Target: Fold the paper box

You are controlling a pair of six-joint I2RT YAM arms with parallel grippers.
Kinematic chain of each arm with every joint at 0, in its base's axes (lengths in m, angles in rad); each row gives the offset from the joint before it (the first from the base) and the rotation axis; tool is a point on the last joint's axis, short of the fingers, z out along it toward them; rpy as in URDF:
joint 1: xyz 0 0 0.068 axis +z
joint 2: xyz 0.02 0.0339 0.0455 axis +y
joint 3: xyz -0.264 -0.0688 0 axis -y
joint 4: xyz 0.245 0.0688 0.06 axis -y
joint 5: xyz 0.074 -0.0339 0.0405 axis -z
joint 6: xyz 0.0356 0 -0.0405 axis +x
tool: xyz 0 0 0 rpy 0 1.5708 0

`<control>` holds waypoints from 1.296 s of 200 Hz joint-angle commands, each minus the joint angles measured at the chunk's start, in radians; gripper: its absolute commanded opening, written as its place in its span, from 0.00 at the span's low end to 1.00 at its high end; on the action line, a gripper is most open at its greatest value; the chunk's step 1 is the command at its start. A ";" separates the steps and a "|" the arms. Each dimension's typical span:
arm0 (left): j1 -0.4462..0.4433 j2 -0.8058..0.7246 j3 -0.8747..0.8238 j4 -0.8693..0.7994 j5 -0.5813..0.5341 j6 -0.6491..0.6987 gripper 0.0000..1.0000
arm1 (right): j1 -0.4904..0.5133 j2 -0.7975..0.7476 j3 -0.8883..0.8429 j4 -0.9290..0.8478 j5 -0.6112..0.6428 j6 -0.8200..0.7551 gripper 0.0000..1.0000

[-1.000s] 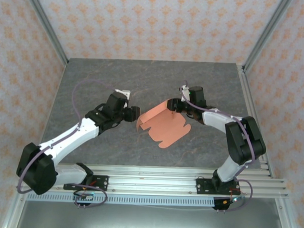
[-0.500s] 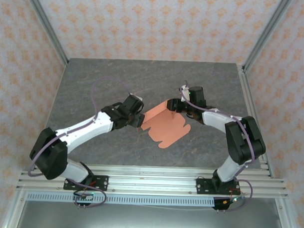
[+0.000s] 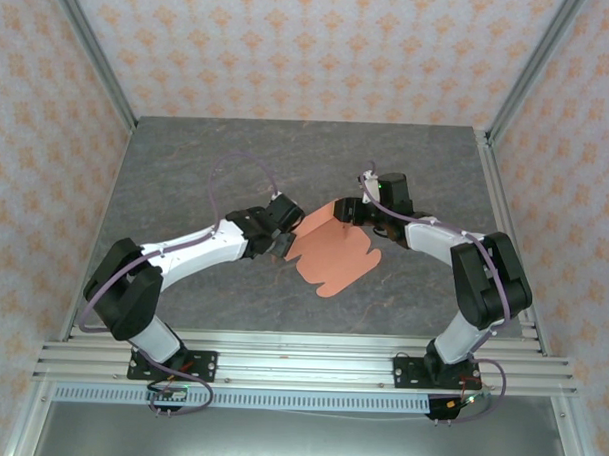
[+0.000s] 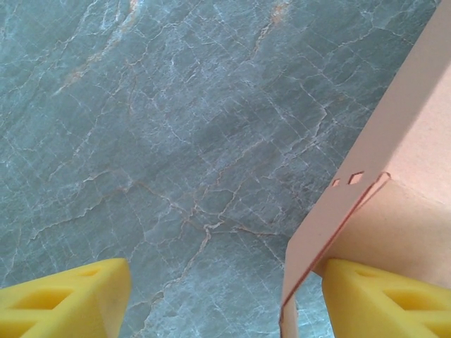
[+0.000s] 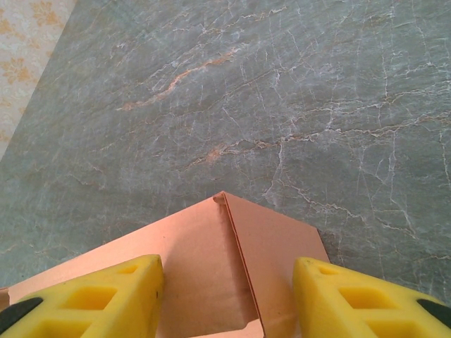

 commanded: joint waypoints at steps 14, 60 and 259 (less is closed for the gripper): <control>-0.009 -0.027 -0.007 0.109 -0.023 0.014 0.70 | 0.013 0.028 -0.002 -0.063 -0.002 -0.018 0.51; -0.031 0.011 0.001 0.156 -0.001 0.033 0.70 | 0.012 0.026 -0.002 -0.066 -0.001 -0.020 0.51; -0.049 -0.017 -0.224 0.412 -0.073 0.152 0.74 | 0.012 0.035 0.005 -0.067 -0.005 -0.020 0.51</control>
